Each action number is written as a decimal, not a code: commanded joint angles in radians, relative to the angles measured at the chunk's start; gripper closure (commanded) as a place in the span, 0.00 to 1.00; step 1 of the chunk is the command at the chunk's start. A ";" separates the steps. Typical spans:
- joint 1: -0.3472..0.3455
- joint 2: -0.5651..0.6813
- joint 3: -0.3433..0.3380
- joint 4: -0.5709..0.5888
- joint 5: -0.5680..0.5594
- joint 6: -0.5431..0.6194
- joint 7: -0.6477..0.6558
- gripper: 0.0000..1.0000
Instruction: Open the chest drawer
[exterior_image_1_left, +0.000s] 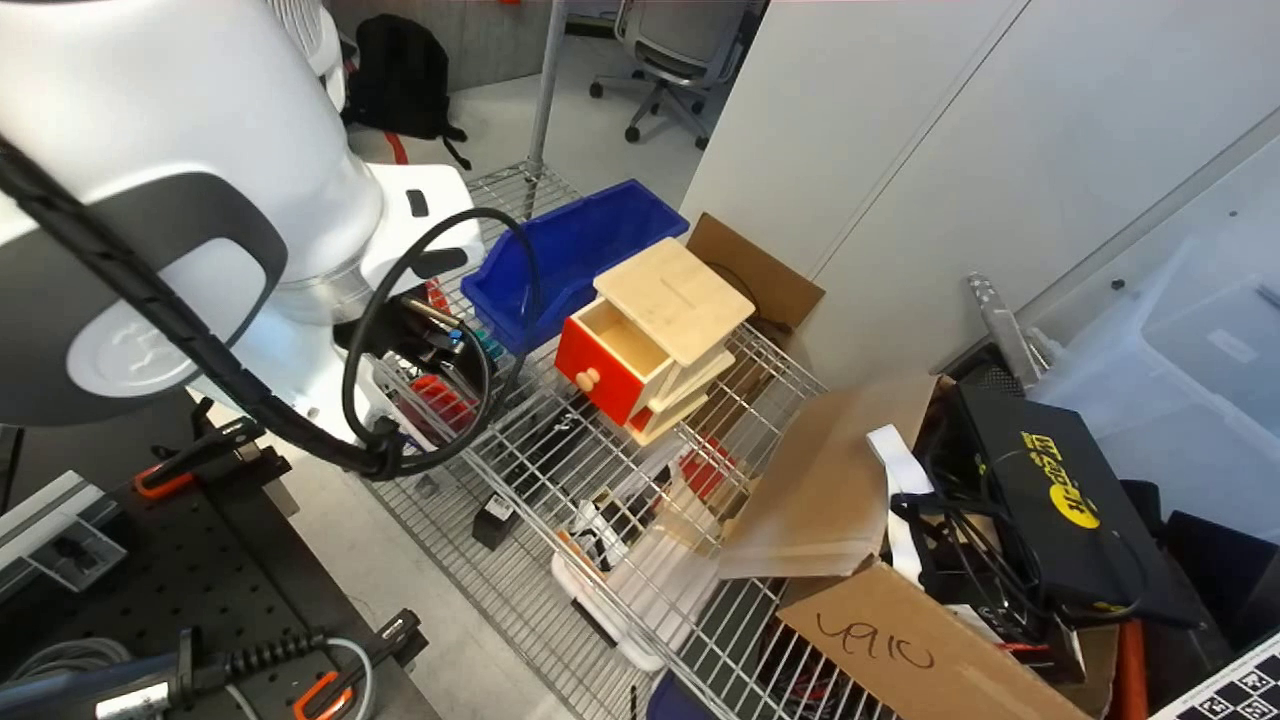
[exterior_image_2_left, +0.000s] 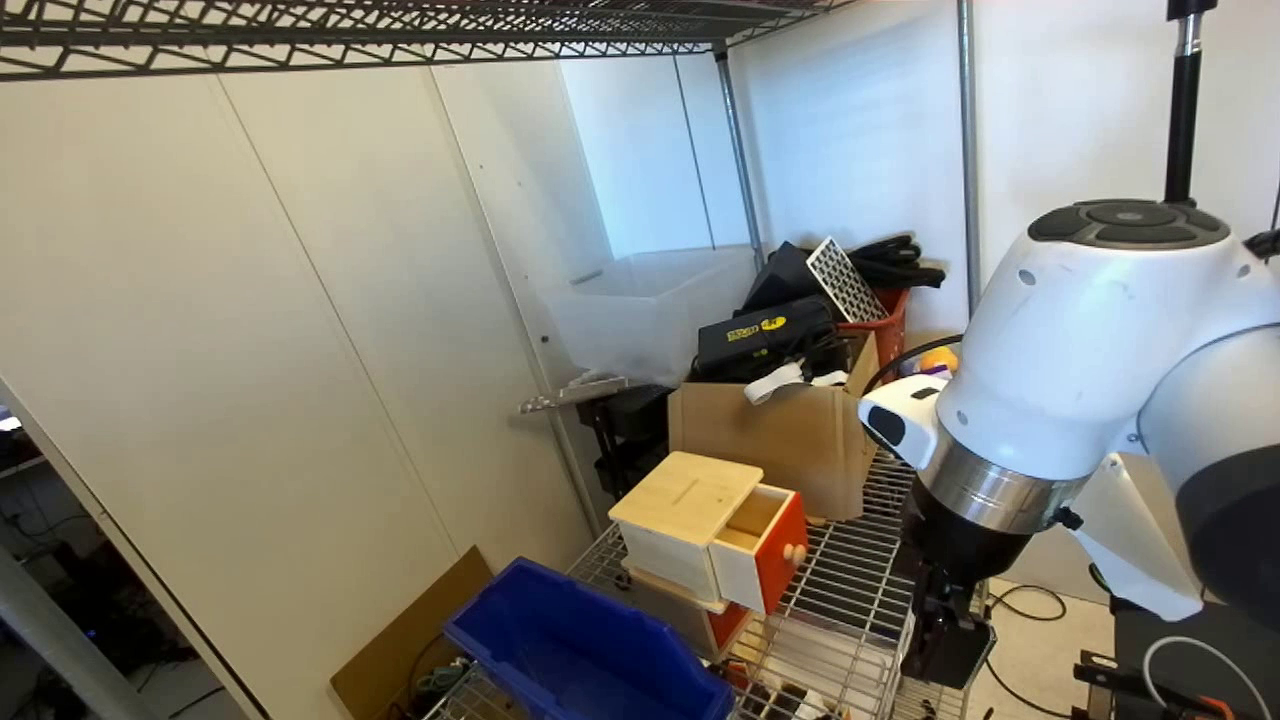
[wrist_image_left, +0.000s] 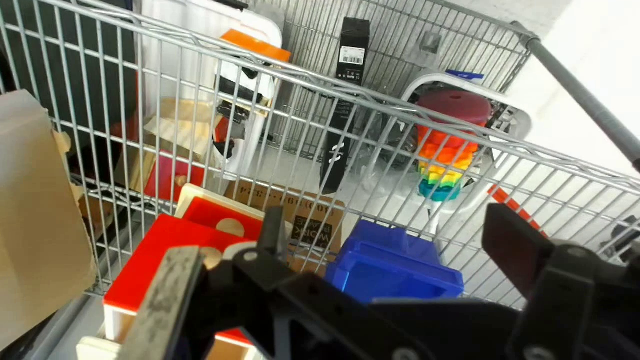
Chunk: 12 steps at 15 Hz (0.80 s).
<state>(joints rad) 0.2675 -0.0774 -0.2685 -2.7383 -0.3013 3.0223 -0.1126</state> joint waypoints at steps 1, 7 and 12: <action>-0.079 -0.046 0.132 -0.008 0.092 -0.021 -0.068 0.00; -0.126 -0.030 0.205 -0.007 0.130 -0.002 -0.068 0.00; -0.129 -0.030 0.205 -0.007 0.130 -0.002 -0.070 0.00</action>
